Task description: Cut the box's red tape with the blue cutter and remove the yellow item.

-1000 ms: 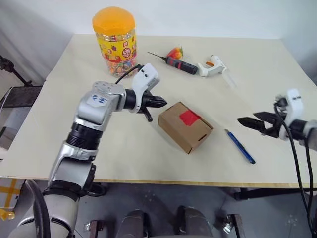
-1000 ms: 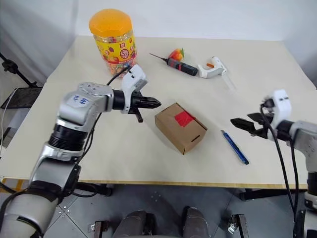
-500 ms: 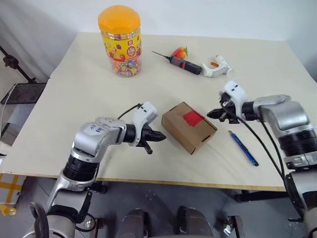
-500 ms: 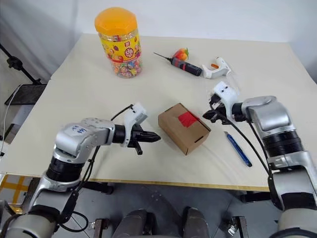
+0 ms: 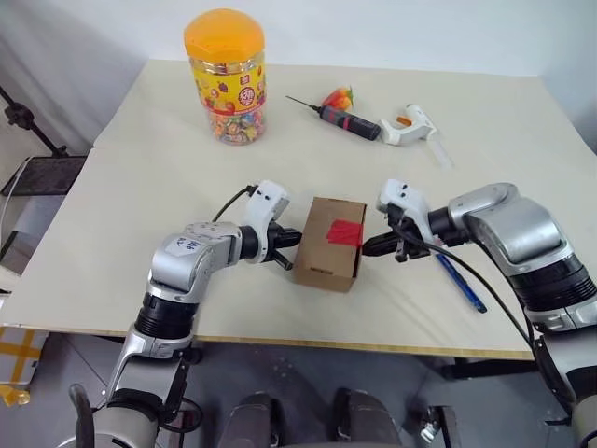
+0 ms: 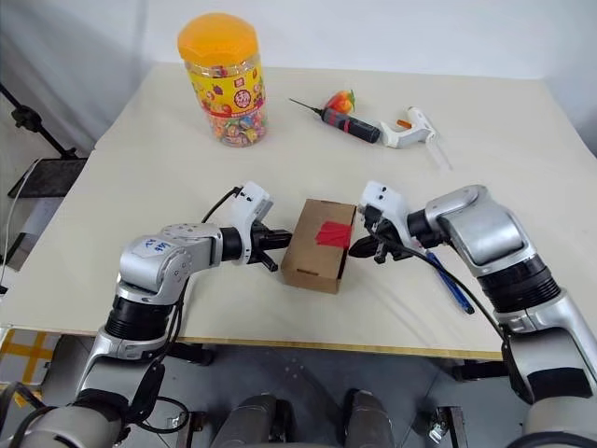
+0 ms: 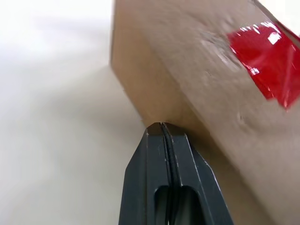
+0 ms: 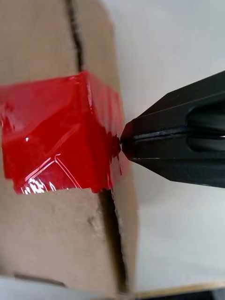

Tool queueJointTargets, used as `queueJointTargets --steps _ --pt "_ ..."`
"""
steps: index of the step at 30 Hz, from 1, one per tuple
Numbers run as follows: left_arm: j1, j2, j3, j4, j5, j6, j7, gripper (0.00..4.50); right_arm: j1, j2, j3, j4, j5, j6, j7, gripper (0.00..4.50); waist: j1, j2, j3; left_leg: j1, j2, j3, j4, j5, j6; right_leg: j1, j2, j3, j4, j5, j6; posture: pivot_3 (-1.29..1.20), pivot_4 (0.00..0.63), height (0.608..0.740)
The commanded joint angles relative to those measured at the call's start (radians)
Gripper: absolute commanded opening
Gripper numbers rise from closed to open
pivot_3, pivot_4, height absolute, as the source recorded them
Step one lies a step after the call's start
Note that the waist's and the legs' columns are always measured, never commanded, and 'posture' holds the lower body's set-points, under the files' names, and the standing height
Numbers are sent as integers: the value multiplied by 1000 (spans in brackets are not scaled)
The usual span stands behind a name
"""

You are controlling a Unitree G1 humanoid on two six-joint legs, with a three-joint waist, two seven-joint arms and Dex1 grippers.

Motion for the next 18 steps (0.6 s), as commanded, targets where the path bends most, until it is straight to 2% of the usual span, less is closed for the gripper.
queueJointTargets --steps 1,12,15,16,18 --pt "-11 27 -40 -64 -40 27 -44 0 18 -7 -38 -74 20 32 -33 23 -1 0 0 0 0 0 0 0 0 0 0 0 0 0 0 0 150 740" --pt "-9 109 -60 -97 -55 51 -64 0 91 -25 -57 -147 11 36 -126 23 -2 0 0 0 0 0 0 0 0 0 0 0 0 0 0 0 150 740" --pt "-29 133 -30 -71 -40 14 -57 0 101 -16 -100 -148 -36 -15 -228 23 -2 0 0 0 0 0 0 0 0 0 0 0 0 0 0 0 150 740" --pt "-47 141 -5 -59 -41 -5 -57 0 84 -4 -137 -131 -48 24 -290 182 -3 0 0 0 0 0 0 0 0 0 0 0 0 0 0 0 150 740" --pt "-71 159 19 -48 -48 -50 -77 0 63 -1 -191 -142 -18 108 -324 613 -3 0 0 0 1 1 0 0 0 0 0 0 0 0 0 0 150 740"
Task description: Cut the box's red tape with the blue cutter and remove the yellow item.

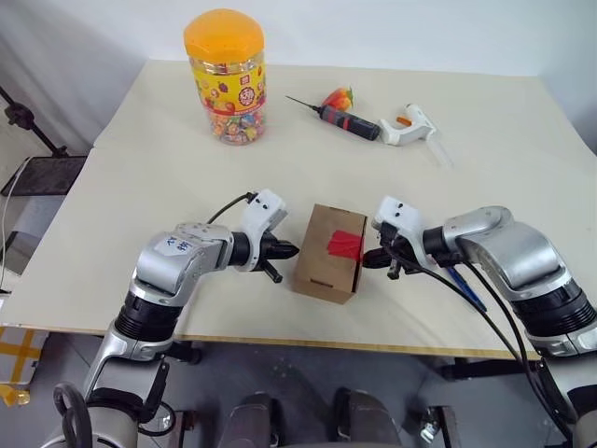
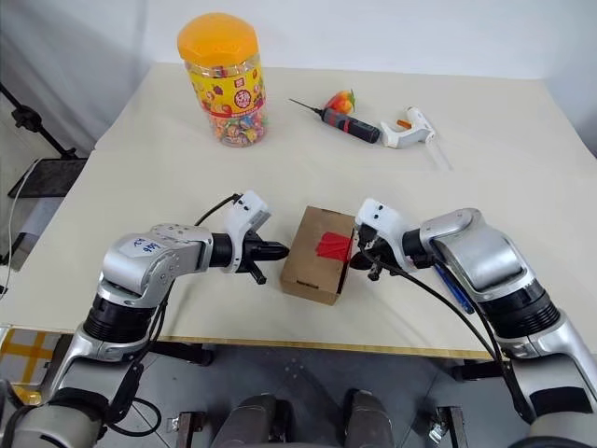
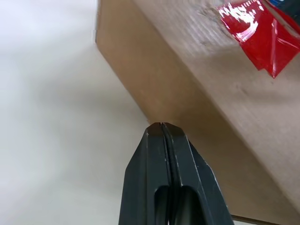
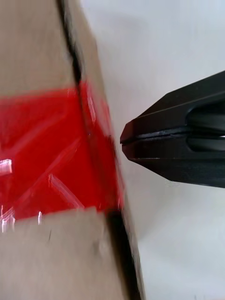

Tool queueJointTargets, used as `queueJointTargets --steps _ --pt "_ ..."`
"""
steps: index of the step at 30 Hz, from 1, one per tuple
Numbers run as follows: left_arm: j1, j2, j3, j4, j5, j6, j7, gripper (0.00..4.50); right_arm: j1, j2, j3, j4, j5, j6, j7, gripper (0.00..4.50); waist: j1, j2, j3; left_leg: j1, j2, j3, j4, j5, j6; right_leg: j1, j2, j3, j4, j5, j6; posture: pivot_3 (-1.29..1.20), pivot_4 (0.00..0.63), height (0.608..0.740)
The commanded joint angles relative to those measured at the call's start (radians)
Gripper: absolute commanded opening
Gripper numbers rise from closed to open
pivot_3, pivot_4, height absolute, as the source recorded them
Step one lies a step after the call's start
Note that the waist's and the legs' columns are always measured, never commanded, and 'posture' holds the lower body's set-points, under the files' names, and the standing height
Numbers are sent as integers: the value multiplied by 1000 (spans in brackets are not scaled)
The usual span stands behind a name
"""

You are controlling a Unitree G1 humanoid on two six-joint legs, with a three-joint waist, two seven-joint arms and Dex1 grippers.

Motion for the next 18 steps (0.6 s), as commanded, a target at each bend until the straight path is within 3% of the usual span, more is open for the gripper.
queueJointTargets --steps 1,6,11,18 --pt "-60 32 69 -6 -10 -86 -26 0 -54 10 -131 -36 22 112 -90 917 -1 0 0 0 0 0 0 0 0 -1 0 0 0 0 0 0 150 740" --pt "-115 37 43 44 -15 -178 -96 0 -129 112 -277 -70 85 285 -202 2664 -1 0 0 0 0 0 -1 0 0 -1 0 0 0 0 0 0 150 740" --pt "-154 40 -39 105 6 -226 -175 0 -144 150 -293 -106 130 353 -243 4353 2 0 0 -1 -1 0 -1 0 0 -1 0 0 0 0 0 0 150 740" --pt "-237 25 -164 266 83 -424 -335 0 -83 116 -193 -100 113 287 -266 4439 -3 0 0 -1 -6 1 -2 0 0 -2 0 0 0 0 0 0 150 740"
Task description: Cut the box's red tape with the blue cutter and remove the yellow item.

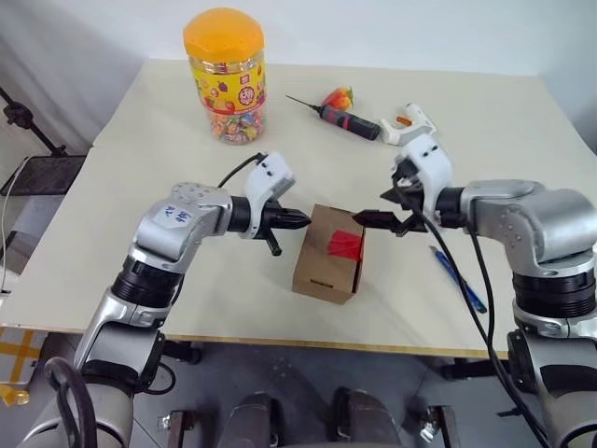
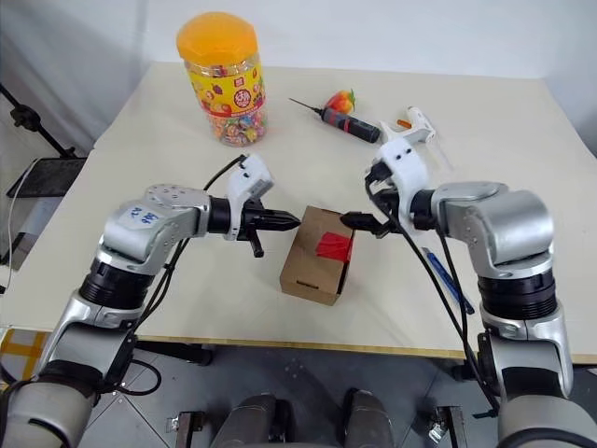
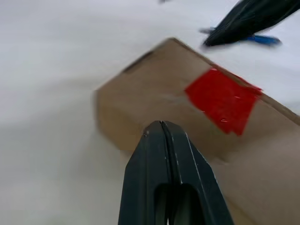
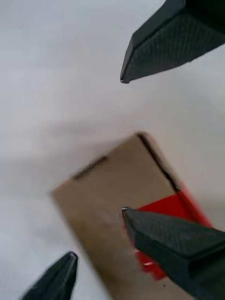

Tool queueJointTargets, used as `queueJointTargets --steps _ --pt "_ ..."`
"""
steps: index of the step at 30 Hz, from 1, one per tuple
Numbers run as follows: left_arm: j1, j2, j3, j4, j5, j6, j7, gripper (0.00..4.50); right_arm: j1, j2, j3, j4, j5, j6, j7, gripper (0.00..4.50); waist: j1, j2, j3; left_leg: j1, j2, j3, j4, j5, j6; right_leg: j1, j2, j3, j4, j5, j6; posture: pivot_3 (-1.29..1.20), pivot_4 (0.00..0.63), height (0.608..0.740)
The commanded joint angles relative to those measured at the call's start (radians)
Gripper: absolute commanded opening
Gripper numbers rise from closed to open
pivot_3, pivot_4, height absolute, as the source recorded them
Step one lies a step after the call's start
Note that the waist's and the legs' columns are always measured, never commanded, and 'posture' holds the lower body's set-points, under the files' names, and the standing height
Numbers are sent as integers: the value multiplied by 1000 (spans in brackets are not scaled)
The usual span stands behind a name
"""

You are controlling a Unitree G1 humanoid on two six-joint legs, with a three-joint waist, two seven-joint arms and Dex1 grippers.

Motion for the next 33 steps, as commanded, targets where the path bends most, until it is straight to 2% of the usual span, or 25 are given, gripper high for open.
queueJointTargets --steps 1,9,12,24,33 --pt "-55 -3 -25 55 40 -98 -65 0 4 -31 -6 -15 -10 -35 -21 4439 0 0 0 0 0 0 0 0 0 0 0 0 0 0 0 0 150 740" --pt "-78 -8 -125 216 162 -229 -157 0 50 -58 35 29 -30 -96 -32 4439 0 0 0 -1 0 0 0 0 0 0 0 0 0 0 0 0 150 740" --pt "-71 -3 -150 222 190 -258 -195 0 68 -79 62 48 -46 -125 -28 4439 1 -1 -1 1 0 0 1 0 0 1 0 0 0 0 0 0 150 740" --pt "-55 -10 -140 214 228 -262 -225 0 135 -204 179 100 -99 -238 38 4439 5 -8 -5 4 5 -2 1 0 0 5 0 0 1 0 0 0 150 740" --pt "-50 -18 -131 208 236 -250 -218 0 183 -271 228 139 -167 -331 116 4439 4 -6 -6 5 6 1 2 0 0 5 0 1 1 0 0 0 150 740"
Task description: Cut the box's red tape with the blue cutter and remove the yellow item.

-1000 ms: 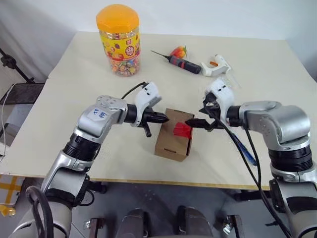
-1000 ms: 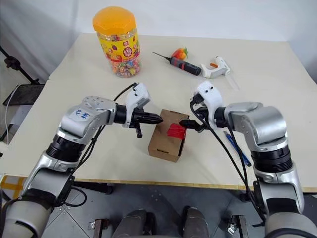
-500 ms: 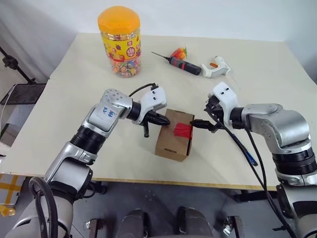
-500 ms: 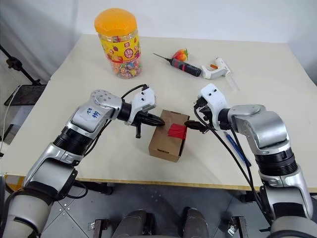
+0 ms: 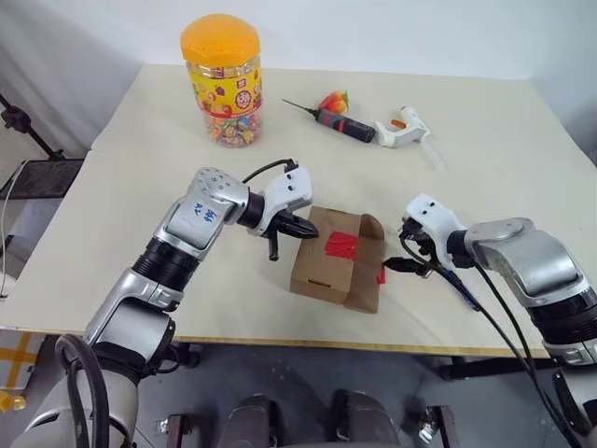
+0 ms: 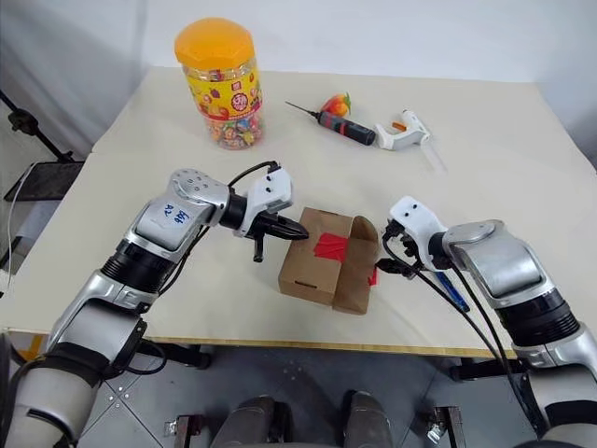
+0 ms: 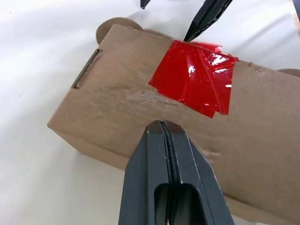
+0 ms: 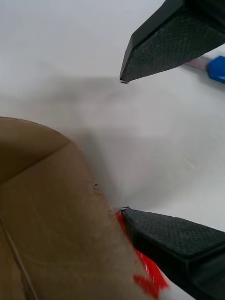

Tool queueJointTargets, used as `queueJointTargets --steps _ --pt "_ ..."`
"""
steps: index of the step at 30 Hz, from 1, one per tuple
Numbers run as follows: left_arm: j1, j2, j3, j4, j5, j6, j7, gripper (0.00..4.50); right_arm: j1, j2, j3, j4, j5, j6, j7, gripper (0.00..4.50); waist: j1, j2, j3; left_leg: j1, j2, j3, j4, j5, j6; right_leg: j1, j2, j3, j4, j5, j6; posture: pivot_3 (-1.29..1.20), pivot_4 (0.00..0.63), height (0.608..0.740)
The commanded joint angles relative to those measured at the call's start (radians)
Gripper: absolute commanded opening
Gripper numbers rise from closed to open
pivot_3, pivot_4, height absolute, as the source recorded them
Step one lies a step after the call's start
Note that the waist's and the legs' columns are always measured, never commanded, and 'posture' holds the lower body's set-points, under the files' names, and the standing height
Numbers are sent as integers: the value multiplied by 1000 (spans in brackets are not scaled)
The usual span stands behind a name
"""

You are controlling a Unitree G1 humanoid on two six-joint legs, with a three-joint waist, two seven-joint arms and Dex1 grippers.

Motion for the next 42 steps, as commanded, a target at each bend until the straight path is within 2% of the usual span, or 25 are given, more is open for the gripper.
queueJointTargets --steps 1,4,8,15,25,34,37,42 --pt "28 1 -26 15 42 19 3 0 26 -27 2 19 -24 -4 22 4439 1 0 0 0 0 0 0 0 0 0 0 0 0 0 0 0 150 740" --pt "26 -2 -22 19 42 18 9 0 5 22 -115 36 58 93 15 4439 1 0 0 0 0 -1 0 0 0 0 0 0 0 0 0 0 150 740" --pt "21 -4 -21 26 47 11 8 0 -69 129 -359 109 217 300 7 4439 -1 0 0 0 0 0 0 0 0 0 0 0 0 0 0 0 150 740" --pt "13 -15 -17 34 55 7 4 0 -114 171 -502 233 344 495 25 4439 1 0 0 -1 0 -1 0 0 0 0 0 0 1 0 0 0 150 740" --pt "27 -11 -20 -3 57 24 -11 0 -105 222 -348 376 356 427 93 4439 -4 0 0 0 0 0 0 0 0 0 0 0 1 0 0 0 150 740" --pt "46 2 -19 -52 61 49 -18 0 -179 294 -253 493 325 364 135 4439 -21 0 0 1 0 0 0 0 0 0 0 0 3 0 0 0 150 740" --pt "51 8 -16 -66 61 56 -16 0 -201 298 -255 513 323 378 125 3840 -27 0 0 1 1 0 0 0 0 0 0 0 3 0 0 0 150 740" --pt "71 16 -11 -97 57 54 -14 0 -201 297 -295 501 331 412 85 2135 -27 0 0 1 1 0 -1 0 0 -1 0 0 3 0 0 0 150 740"
